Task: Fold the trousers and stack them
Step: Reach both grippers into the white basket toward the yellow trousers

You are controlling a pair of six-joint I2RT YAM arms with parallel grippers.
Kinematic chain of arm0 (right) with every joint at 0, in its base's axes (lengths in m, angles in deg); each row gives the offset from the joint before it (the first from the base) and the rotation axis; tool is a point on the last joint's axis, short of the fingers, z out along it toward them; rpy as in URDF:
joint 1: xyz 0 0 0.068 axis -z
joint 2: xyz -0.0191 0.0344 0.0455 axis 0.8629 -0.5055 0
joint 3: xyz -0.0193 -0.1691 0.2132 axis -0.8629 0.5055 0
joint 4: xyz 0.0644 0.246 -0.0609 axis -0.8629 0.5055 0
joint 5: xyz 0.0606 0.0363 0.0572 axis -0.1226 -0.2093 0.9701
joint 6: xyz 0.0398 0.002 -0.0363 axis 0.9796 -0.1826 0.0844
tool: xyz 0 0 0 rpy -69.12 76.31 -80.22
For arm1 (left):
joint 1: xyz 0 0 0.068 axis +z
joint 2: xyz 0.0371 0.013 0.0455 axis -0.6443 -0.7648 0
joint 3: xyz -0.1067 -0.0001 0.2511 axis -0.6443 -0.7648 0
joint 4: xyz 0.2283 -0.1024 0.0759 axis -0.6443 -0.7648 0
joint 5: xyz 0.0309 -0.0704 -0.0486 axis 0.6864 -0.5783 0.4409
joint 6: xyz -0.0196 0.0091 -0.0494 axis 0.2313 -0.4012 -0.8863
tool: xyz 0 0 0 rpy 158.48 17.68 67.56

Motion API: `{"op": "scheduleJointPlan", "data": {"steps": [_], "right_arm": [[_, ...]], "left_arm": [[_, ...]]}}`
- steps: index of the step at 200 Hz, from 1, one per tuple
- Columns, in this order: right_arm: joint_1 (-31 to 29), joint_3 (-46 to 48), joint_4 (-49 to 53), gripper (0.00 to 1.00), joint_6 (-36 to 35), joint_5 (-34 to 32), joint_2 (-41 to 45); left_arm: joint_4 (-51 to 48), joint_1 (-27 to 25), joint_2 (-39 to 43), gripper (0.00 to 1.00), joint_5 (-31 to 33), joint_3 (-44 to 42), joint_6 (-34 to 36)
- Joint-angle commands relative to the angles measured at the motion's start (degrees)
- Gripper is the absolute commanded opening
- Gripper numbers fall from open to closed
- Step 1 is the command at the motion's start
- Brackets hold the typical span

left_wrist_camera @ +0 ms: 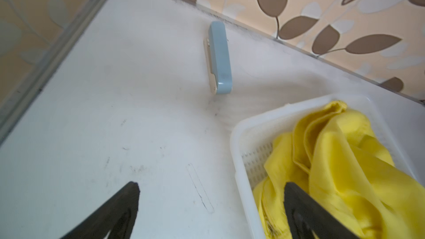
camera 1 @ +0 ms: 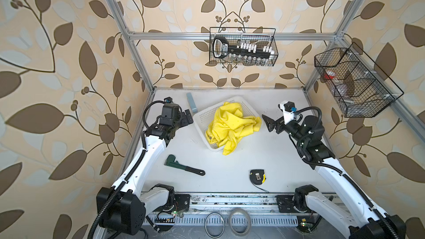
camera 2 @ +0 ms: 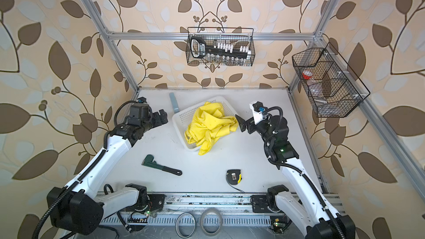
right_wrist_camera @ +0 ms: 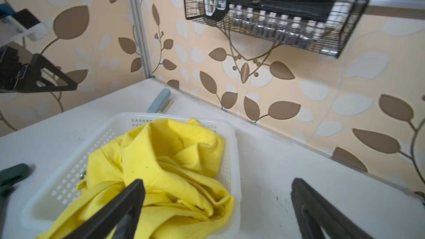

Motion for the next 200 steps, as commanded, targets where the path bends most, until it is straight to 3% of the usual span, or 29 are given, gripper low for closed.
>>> {"op": "scheduleJointPlan", "data": {"steps": [1, 44, 99, 200], "right_arm": [[-2.5, -6.18, 14.43, 1.0, -9.0, 6.23, -4.33], [-11.72, -13.23, 23.04, 1.0, -18.4, 1.97, -15.09], [-17.42, -19.64, 24.58, 1.0, -23.86, -2.83, -29.0], [-22.27, -26.93, 17.03, 1.0, -23.9, -15.26, -46.06]], "left_arm": [[-7.61, -1.45, 0.74, 0.99, -13.01, 0.93, -5.38], [-5.91, -7.55, -0.29, 0.95, -13.08, -2.27, -11.3], [-0.82, -11.79, -5.41, 0.74, -9.91, -5.03, -19.14], [1.79, -16.58, -12.86, 0.13, -7.56, -3.59, -21.83]]}}
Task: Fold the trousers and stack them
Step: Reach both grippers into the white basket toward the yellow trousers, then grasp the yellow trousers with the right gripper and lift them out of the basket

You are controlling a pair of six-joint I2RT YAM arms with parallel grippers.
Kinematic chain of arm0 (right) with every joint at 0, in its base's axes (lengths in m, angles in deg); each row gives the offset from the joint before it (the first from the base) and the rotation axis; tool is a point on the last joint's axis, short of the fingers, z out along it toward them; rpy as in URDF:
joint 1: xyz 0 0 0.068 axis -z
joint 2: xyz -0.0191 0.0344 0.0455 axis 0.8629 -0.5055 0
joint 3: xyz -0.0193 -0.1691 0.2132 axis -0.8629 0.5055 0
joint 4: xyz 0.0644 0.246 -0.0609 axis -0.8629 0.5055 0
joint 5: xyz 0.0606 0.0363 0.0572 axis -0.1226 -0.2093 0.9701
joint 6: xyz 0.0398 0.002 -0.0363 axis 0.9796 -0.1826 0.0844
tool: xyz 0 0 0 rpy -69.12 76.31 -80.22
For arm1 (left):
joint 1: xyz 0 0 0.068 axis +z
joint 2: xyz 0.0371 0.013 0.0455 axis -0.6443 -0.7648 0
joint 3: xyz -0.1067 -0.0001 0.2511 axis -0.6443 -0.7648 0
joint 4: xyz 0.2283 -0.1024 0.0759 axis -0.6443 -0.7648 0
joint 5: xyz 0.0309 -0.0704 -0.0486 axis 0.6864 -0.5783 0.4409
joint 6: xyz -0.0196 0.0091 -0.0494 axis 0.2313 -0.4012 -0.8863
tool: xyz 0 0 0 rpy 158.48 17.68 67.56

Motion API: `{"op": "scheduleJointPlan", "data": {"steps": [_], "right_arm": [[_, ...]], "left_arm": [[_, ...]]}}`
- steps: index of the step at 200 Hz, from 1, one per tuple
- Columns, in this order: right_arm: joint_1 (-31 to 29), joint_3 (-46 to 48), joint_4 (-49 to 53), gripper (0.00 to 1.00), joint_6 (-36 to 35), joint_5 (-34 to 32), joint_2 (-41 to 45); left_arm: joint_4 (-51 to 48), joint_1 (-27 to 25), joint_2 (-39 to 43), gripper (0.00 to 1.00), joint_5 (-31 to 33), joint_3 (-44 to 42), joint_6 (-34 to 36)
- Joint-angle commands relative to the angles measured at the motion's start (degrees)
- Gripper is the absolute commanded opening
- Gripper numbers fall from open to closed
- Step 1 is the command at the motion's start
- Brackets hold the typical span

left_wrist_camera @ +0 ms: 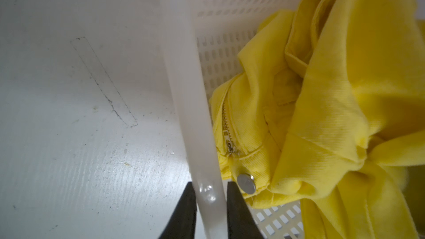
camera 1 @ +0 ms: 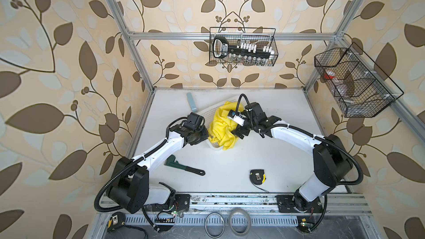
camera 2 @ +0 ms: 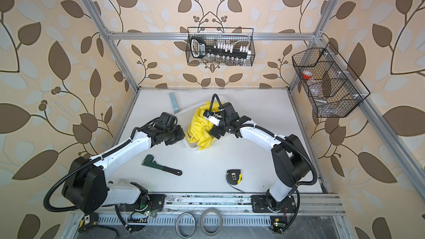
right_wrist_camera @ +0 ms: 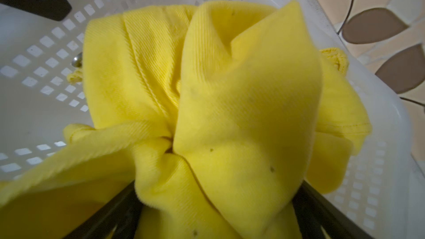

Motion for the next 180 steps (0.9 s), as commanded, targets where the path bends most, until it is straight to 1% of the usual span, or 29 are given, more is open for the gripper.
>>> {"op": "scheduleJointPlan", "data": {"steps": [1, 3, 17, 40, 50, 55, 58, 68, 75, 93, 95, 101, 115, 120, 135, 162, 180], "right_arm": [[-1.48, -1.27, -3.32, 1.0, -1.25, -4.22, -2.96], [-1.66, -1.25, -3.59, 1.0, -1.18, -4.46, -3.14], [-3.02, -0.67, -5.8, 1.0, -1.22, -6.79, -4.4], [-4.17, -0.78, -8.31, 1.0, -0.53, -9.87, -7.6], [-4.16, -1.13, -8.54, 0.97, 0.23, -10.41, -8.89], [-4.11, -1.14, -9.03, 0.93, 0.6, -10.59, -9.22], [-4.1, -1.09, -9.26, 0.9, 0.79, -10.72, -9.4], [-4.25, -1.13, -9.76, 0.71, 1.52, -11.19, -9.55], [-4.12, -1.37, -9.86, 0.61, 2.24, -11.36, -9.25], [-3.96, -2.38, -9.07, 0.39, 3.15, -11.44, -7.83], [-3.95, -2.45, -8.92, 0.37, 3.26, -11.47, -7.58], [-3.77, -2.89, -8.46, 0.3, 3.5, -11.4, -6.73], [-2.98, -3.24, -8.21, 0.12, 4.89, -10.91, -3.11], [-2.6, -3.23, -8.32, 0.0, 5.35, -10.3, -1.54], [-1.9, -2.5, -9.73, 0.0, 6.1, -9.63, 3.85], [-1.51, -2.51, -10.03, 0.0, 5.16, -10.15, 12.69], [-1.15, -2.7, -9.64, 0.0, 4.79, -10.28, 18.35]], "left_arm": [[1.02, -0.84, -1.29, 0.11, 0.08, 1.36, 0.52], [1.09, -0.85, -1.35, 0.09, 0.06, 1.35, 0.59], [1.28, -0.85, -2.08, 0.03, -0.02, 1.54, 0.56], [1.13, -0.84, -3.32, 0.02, -0.02, 2.34, 0.74], [0.92, -0.81, -3.64, 0.01, 0.27, 3.0, 1.12], [0.77, -0.84, -3.84, 0.01, 0.42, 3.35, 1.32], [0.64, -0.77, -3.97, 0.01, 0.65, 3.6, 1.46], [-0.03, -0.76, -4.5, 0.01, 1.37, 4.46, 1.85], [-0.32, -0.76, -4.88, 0.01, 1.71, 5.04, 2.17], [-0.99, -0.71, -5.19, 0.0, 2.7, 6.62, 2.93], [-1.28, -0.68, -6.57, 0.0, 3.12, 6.84, 2.98], [-1.87, -0.63, -7.41, 0.0, 3.76, 7.46, 3.45], [-2.33, -0.07, -8.4, 0.0, 4.73, 8.63, 4.66], [-2.33, 0.3, -8.75, 0.0, 4.64, 8.98, 5.11], [-2.5, 1.57, -10.22, 0.0, 4.47, 10.59, 7.04], [-2.75, 4.42, -14.28, 0.0, 3.54, 14.22, 11.82], [-2.58, 6.83, -17.27, 0.0, 0.92, 17.04, 14.78]]}}
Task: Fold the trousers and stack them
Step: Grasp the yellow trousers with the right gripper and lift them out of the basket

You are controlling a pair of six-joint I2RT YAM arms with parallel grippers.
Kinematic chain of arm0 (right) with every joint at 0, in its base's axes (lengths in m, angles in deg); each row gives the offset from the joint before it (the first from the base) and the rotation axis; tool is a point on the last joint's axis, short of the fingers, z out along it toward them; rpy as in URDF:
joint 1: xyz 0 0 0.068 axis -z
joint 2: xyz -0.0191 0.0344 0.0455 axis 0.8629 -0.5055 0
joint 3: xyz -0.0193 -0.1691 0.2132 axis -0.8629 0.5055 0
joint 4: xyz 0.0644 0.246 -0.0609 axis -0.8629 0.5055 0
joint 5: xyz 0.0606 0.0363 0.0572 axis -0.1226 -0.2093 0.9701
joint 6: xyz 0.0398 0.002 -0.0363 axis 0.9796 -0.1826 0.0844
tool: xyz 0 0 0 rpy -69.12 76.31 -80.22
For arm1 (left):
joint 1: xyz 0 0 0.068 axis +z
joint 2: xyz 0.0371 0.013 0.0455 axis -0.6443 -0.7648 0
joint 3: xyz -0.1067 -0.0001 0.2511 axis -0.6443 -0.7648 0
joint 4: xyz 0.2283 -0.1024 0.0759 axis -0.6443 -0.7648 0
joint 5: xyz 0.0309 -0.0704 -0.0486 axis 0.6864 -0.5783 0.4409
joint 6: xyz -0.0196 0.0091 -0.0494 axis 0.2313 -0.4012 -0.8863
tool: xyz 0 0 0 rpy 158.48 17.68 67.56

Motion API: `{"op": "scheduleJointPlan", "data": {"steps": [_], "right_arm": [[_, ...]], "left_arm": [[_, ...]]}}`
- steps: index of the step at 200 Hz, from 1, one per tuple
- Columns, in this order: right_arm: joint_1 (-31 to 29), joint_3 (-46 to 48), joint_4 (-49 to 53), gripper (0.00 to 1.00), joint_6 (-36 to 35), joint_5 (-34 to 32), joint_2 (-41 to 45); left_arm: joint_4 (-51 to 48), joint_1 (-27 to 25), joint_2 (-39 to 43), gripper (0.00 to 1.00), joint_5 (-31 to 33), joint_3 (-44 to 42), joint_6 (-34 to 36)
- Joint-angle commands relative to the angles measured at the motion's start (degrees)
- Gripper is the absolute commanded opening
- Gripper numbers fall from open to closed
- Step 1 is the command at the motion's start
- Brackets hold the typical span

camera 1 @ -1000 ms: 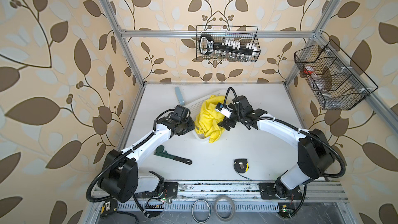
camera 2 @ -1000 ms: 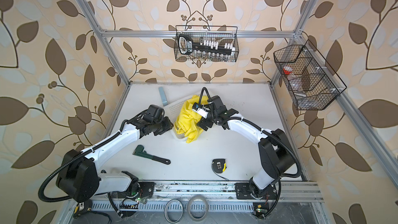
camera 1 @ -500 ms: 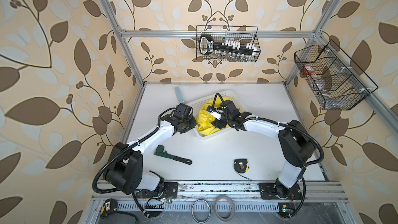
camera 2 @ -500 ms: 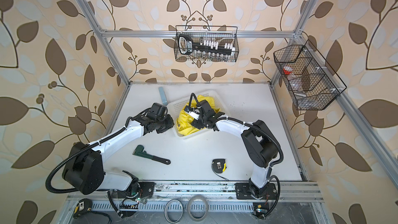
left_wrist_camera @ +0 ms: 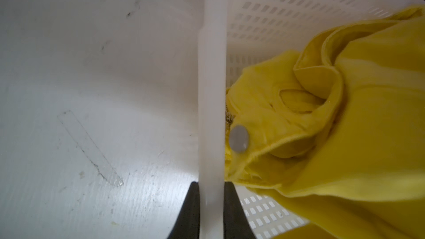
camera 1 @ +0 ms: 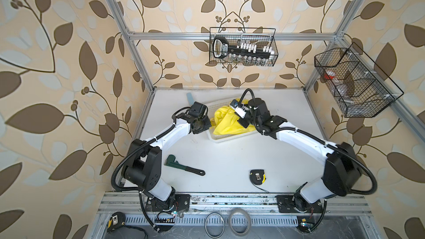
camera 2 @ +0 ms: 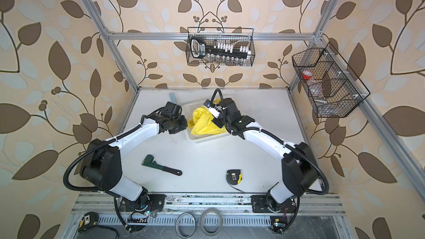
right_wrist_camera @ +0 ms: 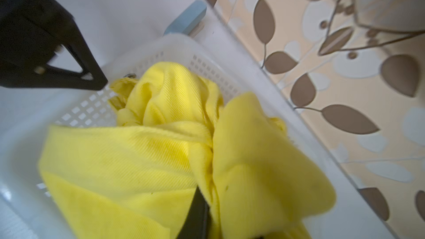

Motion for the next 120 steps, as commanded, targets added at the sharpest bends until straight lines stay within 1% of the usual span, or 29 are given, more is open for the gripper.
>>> {"op": "scheduleJointPlan", "data": {"steps": [1, 27, 40, 44, 56, 78, 99, 120], "right_arm": [[0.29, -1.83, -3.21, 0.0, -0.88, -0.36, 8.1], [0.27, -3.43, -0.93, 0.0, -2.92, -2.05, 15.2], [0.09, -3.51, 0.32, 0.0, -4.04, -3.39, 18.75], [0.04, -5.17, 0.73, 0.0, -4.3, -3.69, 19.84], [-0.3, -6.26, 1.68, 0.0, -5.04, -4.71, 23.09], [-2.23, -7.65, 2.41, 0.0, -7.81, -7.67, 28.75], [-3.35, -9.53, 3.93, 0.0, -10.7, -11.61, 32.59], [-4.82, -9.7, 3.24, 0.0, -14.94, -19.74, 35.37]], "left_arm": [[-2.49, 3.12, -3.7, 0.0, -0.2, 3.93, 7.67], [-3.99, 5.39, -8.14, 0.0, -1.02, 9.59, 12.28], [-4.28, 6.99, -10.27, 0.0, -2.55, 11.98, 13.82], [-4.16, 7.48, -10.81, 0.0, -2.99, 12.54, 14.1], [-3.67, 8.97, -12.56, 0.0, -4.43, 14.4, 14.5], [-5.84, 9.84, -16.46, 0.0, -2.71, 20.27, 17.32], [-7.8, 11.16, -19.71, 0.0, -1.73, 24.56, 19.3], [-7.21, 12.78, -21.42, 0.0, -1.2, 26.14, 19.8]]}}
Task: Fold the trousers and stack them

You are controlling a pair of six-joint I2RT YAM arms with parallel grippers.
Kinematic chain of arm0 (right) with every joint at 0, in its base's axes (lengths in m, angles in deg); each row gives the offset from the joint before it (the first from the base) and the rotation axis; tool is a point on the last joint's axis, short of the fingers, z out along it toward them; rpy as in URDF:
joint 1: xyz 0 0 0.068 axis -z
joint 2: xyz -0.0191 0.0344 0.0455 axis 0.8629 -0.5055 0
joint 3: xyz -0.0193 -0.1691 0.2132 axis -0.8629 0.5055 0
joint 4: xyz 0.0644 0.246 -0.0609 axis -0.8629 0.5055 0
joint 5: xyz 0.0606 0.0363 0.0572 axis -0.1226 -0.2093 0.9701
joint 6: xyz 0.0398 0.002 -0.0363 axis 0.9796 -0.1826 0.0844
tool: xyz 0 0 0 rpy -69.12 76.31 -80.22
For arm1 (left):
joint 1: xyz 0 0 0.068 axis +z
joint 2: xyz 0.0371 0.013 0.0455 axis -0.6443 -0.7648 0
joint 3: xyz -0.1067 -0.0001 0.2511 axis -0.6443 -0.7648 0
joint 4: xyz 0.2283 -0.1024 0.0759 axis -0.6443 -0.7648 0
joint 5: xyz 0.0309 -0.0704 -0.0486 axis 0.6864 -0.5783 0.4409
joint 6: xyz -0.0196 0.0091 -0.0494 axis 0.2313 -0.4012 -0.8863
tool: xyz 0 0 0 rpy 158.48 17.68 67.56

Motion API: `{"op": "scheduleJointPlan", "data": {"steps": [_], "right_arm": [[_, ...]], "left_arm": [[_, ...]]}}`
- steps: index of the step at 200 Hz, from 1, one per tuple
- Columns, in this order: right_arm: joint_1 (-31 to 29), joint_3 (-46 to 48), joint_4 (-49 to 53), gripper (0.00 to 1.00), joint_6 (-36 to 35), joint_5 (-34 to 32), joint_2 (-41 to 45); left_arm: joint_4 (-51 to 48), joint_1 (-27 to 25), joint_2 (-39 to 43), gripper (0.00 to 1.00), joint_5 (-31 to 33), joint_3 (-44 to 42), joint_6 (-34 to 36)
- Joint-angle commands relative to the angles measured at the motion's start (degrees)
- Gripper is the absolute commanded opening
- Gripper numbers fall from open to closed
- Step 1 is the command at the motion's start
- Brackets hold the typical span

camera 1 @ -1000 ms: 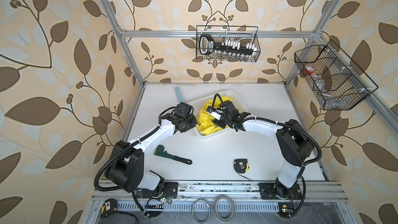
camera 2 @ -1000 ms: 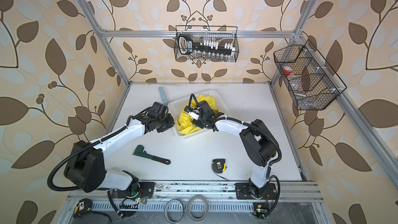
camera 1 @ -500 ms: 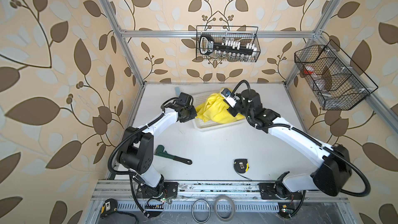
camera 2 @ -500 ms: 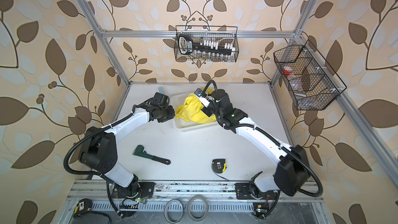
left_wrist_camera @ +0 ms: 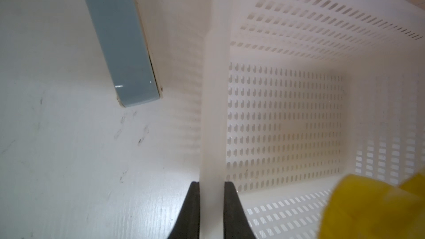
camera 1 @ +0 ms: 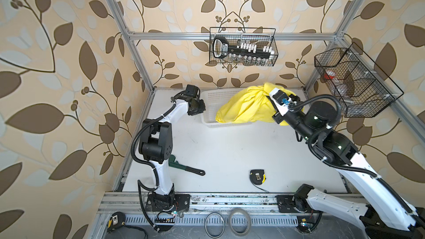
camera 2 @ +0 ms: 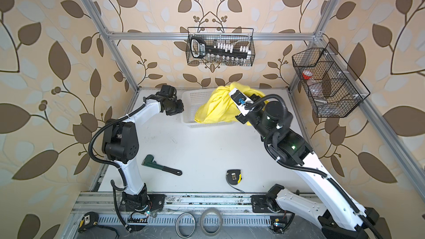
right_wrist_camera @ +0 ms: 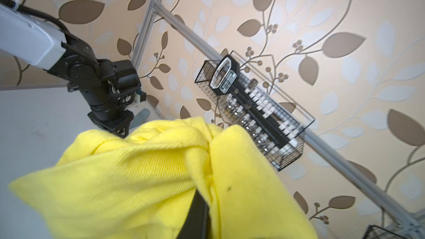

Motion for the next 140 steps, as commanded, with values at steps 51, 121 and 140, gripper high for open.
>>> {"op": "scheduleJointPlan", "data": {"steps": [51, 121, 140], "right_arm": [[-2.81, -0.76, -11.46, 0.0, -18.55, -36.95, 6.65], [7.17, 14.11, 5.62, 0.0, 11.06, -7.65, 9.77], [7.21, 20.3, 3.05, 0.0, 13.6, -3.21, 9.41]], "left_arm": [[-2.41, 4.41, -4.98, 0.0, 5.22, 5.85, 5.21], [-3.56, 5.95, -12.31, 0.0, 0.53, 14.75, 9.27], [-4.56, 6.46, -14.38, 0.01, 0.19, 18.32, 10.14]]}}
